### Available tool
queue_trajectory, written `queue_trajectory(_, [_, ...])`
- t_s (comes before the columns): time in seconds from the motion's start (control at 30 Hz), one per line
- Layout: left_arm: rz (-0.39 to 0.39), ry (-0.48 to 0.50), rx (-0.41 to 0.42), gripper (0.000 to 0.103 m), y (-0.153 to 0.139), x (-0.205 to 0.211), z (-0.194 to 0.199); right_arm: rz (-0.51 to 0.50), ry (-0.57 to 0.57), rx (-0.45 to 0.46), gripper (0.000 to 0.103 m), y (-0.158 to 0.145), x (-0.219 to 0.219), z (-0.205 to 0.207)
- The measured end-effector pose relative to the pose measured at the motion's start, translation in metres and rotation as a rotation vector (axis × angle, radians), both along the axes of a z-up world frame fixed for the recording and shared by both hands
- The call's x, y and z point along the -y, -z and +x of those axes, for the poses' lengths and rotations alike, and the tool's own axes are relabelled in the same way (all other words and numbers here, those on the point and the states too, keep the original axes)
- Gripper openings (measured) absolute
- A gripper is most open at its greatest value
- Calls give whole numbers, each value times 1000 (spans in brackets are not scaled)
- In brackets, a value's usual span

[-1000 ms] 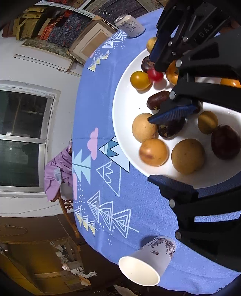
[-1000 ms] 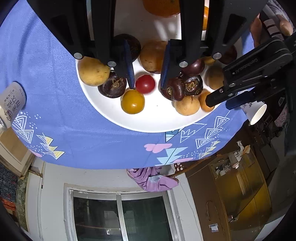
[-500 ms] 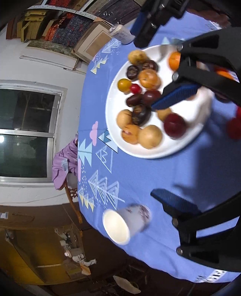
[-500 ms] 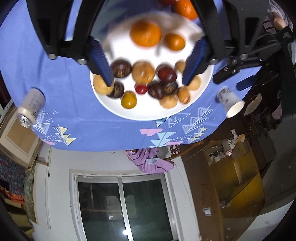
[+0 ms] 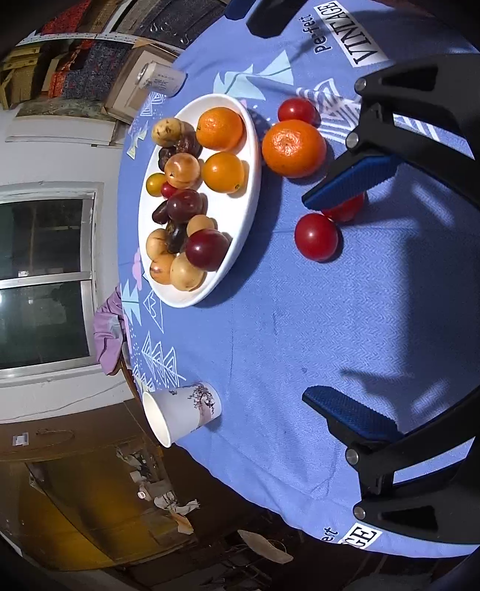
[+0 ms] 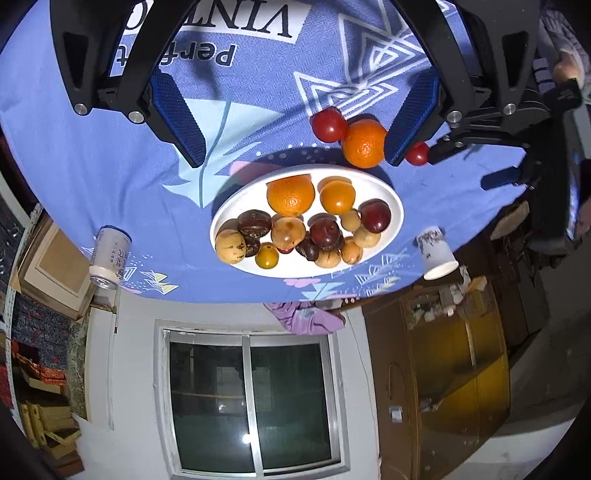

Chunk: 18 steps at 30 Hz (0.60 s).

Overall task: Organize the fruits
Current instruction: 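Move both tools back toward the tomatoes and tangerine on the cloth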

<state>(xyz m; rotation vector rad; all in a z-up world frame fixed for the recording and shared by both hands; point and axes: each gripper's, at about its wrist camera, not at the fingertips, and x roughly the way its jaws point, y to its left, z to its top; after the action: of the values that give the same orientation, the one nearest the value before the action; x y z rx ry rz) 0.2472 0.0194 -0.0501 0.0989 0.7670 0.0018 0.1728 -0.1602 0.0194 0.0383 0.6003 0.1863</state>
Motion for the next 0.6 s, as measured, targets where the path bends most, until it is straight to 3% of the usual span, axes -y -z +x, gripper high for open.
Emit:
queue_trajectory(0.3, [15,31,0,94,9,5,11,39,1,-33,98,2,3,2])
queue_trajectory(0.43, [-44,29,-37,94,11,-6,17,31,21,-45,98,2,5,4])
queue_trajectory(0.6, [-66,39,-60,83,13,-11,17,-14,51,-49,98,7,2,5])
